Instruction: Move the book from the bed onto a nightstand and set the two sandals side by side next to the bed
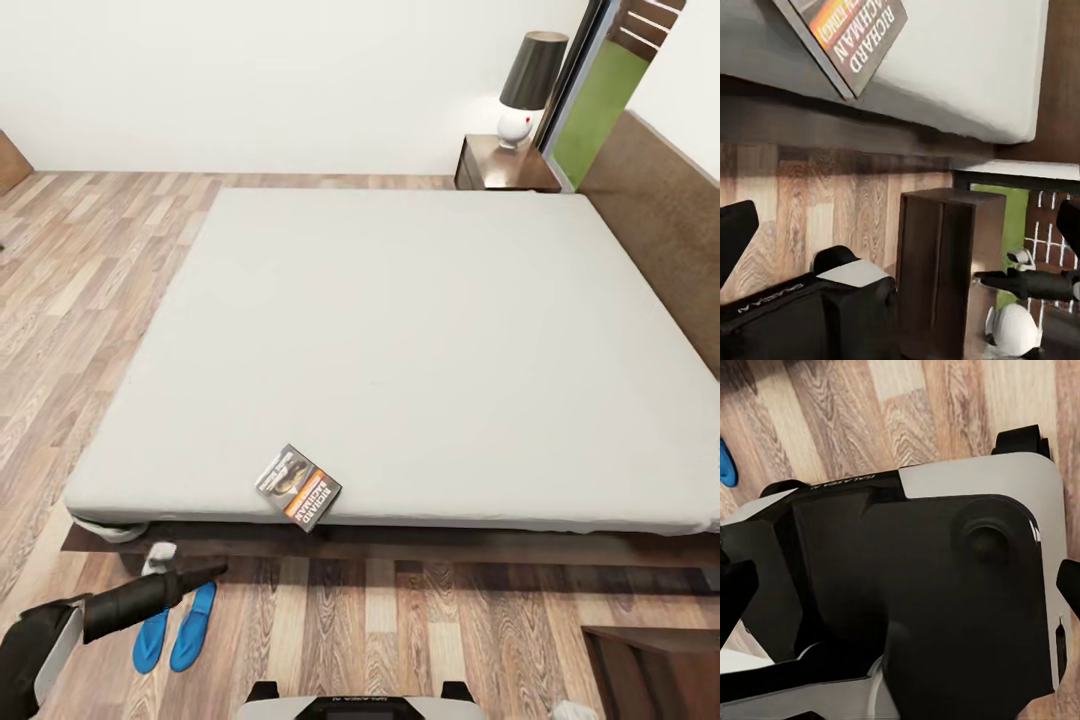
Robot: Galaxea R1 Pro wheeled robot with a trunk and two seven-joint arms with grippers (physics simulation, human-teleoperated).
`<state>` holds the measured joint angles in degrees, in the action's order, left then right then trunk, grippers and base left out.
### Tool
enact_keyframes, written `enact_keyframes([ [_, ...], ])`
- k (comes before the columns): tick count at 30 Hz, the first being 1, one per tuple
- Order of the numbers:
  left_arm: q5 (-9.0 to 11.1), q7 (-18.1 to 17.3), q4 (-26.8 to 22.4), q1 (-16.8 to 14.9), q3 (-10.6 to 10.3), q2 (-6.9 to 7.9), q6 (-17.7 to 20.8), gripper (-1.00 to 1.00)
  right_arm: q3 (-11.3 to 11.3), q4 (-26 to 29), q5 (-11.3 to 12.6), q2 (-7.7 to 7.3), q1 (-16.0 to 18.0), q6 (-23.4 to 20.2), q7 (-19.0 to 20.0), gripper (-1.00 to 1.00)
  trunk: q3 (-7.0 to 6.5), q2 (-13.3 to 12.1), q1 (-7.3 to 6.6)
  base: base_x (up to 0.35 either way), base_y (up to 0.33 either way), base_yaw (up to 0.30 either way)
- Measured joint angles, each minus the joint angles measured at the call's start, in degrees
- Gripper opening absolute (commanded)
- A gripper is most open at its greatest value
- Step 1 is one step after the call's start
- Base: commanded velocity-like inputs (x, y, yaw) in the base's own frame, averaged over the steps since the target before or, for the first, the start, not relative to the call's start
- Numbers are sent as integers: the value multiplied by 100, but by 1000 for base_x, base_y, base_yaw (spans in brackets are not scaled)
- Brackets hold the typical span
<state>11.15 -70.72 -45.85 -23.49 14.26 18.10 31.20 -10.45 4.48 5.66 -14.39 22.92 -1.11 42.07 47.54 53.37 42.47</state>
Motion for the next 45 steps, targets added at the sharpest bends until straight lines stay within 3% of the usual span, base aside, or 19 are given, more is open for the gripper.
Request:
enact_keyframes([
  [1,7,-46,442,177,1,11,-482,100,0,-2,0,0,0,0,0,100,-18,-40,-22,0,0,0],
  [8,12,-21,1438,296,64,40,-1653,100,0,-3,-2,0,0,0,-1,100,-144,-321,-176,0,0,0],
  [14,11,338,2061,310,321,42,-2203,100,3,-3,-4,0,0,0,-12,100,-252,-562,-307,0,0,0],
  [17,10,740,2180,312,389,30,-2545,100,8,-3,-7,0,0,0,-15,100,-306,-682,-373,0,0,0],
  [24,32,1371,2225,313,413,-16,-2675,100,9,-11,-8,0,0,0,-6,100,-397,-885,-484,0,0,0],
  [30,34,1468,2227,313,422,-140,-2682,100,8,-11,-8,0,0,5,-3,100,-397,-885,-484,0,0,0],
  [39,33,1626,2231,313,502,-193,-2683,100,-15,143,-1,12,0,-23,22,100,-397,-885,-484,0,0,0],
  [41,29,1651,2235,313,504,-285,-2686,100,-5,235,-24,67,0,-50,-98,100,-397,-885,-484,0,0,0],
  [43,26,1728,2234,313,507,-350,-2692,100,2,329,-28,214,0,-53,-308,100,-397,-885,-484,0,0,0],
  [44,22,1857,2233,312,504,-389,-2696,100,11,529,-25,449,3,-57,-547,100,-397,-884,-484,0,0,0],
  [45,22,1903,2233,312,503,-397,-2696,100,8,626,-28,562,5,-58,-628,100,-397,-884,-484,0,0,0],
])
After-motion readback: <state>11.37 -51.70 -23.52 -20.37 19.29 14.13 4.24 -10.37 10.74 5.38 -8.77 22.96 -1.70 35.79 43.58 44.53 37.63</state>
